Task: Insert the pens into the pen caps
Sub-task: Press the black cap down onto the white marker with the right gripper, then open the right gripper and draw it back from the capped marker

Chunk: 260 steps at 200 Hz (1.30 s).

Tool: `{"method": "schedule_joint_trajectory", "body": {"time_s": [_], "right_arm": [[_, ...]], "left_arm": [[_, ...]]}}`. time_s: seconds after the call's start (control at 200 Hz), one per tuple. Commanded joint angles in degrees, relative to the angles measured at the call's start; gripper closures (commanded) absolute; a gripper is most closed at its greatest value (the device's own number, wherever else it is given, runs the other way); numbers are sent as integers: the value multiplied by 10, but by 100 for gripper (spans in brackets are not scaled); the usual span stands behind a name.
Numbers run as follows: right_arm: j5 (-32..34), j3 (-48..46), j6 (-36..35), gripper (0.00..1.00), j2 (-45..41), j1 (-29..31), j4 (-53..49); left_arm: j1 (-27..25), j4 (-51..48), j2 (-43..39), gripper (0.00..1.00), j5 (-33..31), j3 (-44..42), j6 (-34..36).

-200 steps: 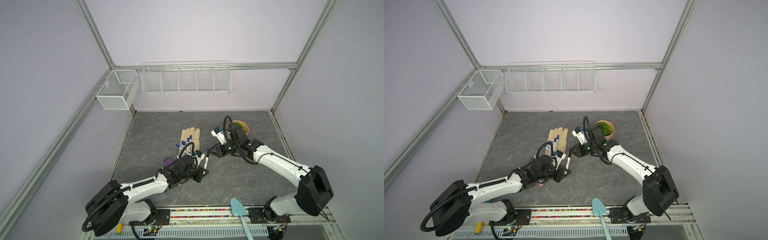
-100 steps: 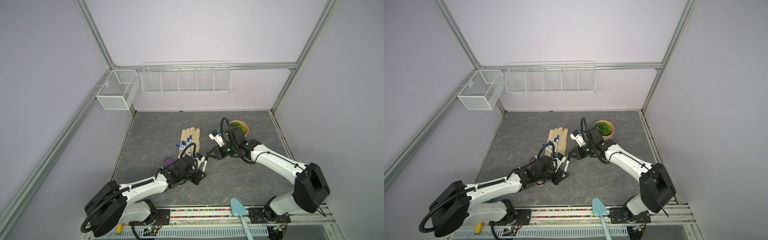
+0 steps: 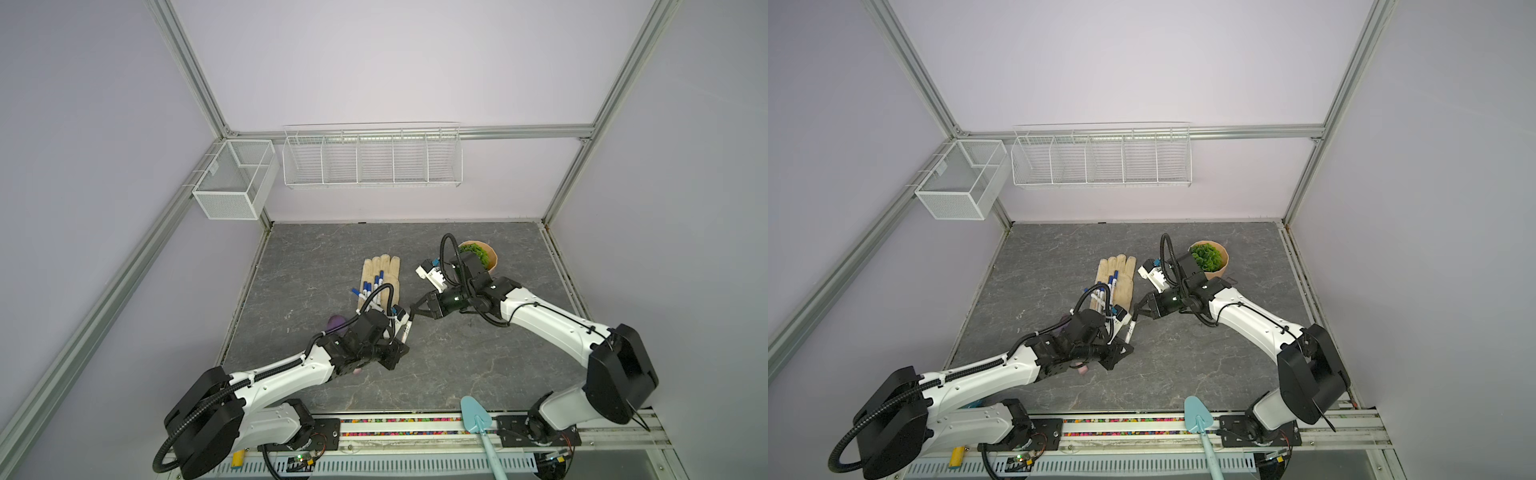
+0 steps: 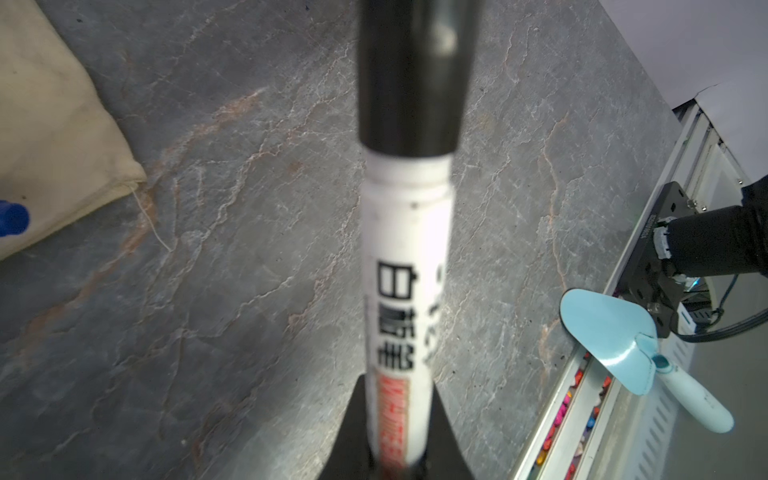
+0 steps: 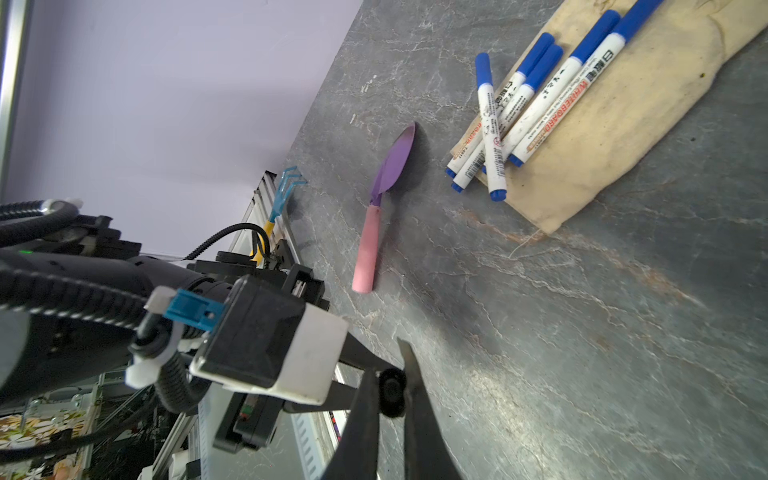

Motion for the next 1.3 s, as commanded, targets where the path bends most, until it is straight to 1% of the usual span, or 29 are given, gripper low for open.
{"method": "schedule_joint_trajectory", "body": {"time_s": [0.0, 0.32, 0.445, 0.58, 0.675, 0.76, 1.014, 1.294], "right_arm": [[-131, -32, 9, 92, 20, 45, -130], [-115, -12, -3, 91, 11, 40, -170], [-85, 0, -23, 91, 15, 49, -196], [-44, 4, -48, 91, 38, 73, -228], [-21, -4, -47, 93, 53, 77, -228], [-10, -15, -43, 93, 57, 68, -216], [-25, -39, 0, 93, 54, 3, -168], [-33, -52, 32, 93, 47, -32, -141]], "left_arm": [[5, 253, -41, 100, -52, 39, 32], [-2, 255, -74, 100, -61, 17, 60], [-2, 259, -79, 100, -62, 15, 48], [-2, 297, -65, 100, -71, 15, 16], [-2, 325, -60, 100, -79, 15, -4], [-2, 342, -58, 100, -81, 16, -14], [-2, 332, -77, 100, -69, 9, -25], [-1, 327, -92, 100, -66, -9, -45]]}}
